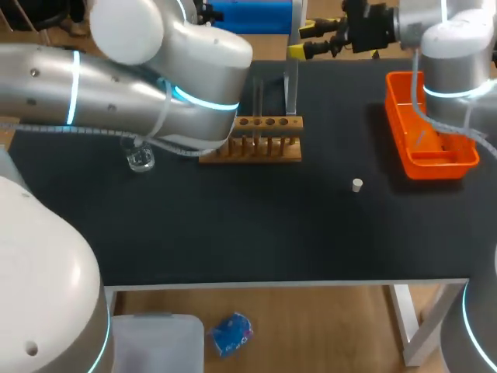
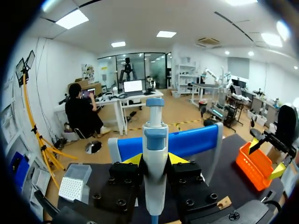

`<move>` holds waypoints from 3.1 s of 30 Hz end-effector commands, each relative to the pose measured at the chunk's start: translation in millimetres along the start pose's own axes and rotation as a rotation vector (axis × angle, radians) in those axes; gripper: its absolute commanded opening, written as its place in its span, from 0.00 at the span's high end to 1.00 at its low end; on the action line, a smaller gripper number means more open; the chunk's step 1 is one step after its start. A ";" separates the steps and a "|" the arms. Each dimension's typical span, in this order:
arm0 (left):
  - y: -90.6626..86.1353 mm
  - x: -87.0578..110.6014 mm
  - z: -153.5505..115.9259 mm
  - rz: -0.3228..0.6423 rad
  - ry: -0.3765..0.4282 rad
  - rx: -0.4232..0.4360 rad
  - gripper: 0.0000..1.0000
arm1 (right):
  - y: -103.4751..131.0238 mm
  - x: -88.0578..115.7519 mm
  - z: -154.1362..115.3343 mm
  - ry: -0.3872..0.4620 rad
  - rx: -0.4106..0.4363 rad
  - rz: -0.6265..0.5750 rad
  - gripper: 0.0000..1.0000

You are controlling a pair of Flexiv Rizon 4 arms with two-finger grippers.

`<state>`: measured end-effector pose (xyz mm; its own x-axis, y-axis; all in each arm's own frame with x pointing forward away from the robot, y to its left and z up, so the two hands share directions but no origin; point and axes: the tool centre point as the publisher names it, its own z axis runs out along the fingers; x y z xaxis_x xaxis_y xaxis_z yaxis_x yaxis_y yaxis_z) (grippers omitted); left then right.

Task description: Invert the test tube, pick up the pipette, mount the tip to pipette, aspirate from beaker and dispense into the tube, eject the tip, return the pipette, and cap with the stopper.

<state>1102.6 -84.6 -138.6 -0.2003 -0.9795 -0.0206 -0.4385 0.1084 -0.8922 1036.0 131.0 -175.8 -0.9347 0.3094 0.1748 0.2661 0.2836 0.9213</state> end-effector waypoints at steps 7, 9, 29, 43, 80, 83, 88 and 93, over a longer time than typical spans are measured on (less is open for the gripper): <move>4.6 -2.3 18.7 -0.022 -0.035 -0.054 1.00 | 12.2 -17.6 24.1 -0.016 0.031 -0.003 0.00; 7.0 -4.2 21.4 -0.023 -0.038 -0.061 1.00 | 13.1 -19.9 27.3 -0.026 0.032 0.000 0.00; 13.1 -18.8 56.0 -0.031 -0.093 -0.097 1.00 | 13.5 -27.6 37.2 -0.069 0.062 -0.001 0.00; 10.4 -28.1 70.1 -0.028 -0.112 -0.103 1.00 | 13.5 -27.6 37.2 -0.069 0.062 -0.001 0.00; 30.7 -30.5 90.0 -0.047 -0.123 -0.172 1.00 | 13.5 -27.6 37.2 -0.069 0.062 -0.001 0.00; 32.7 -29.8 90.9 -0.047 -0.119 -0.179 1.00 | 13.5 -27.6 37.2 -0.069 0.062 -0.001 0.00; 35.2 -28.9 92.4 -0.050 -0.113 -0.189 1.00 | 13.5 -27.6 37.2 -0.069 0.062 -0.001 0.00; 35.8 -28.8 92.6 -0.051 -0.112 -0.194 0.87 | 13.5 -27.6 37.2 -0.069 0.062 -0.001 0.00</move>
<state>1170.7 -68.0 -210.7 -0.0763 -0.9964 -0.0383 -0.6000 0.0765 -0.7964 1073.6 161.1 -182.0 -0.9163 0.3731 0.1455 0.2795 0.3356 0.8996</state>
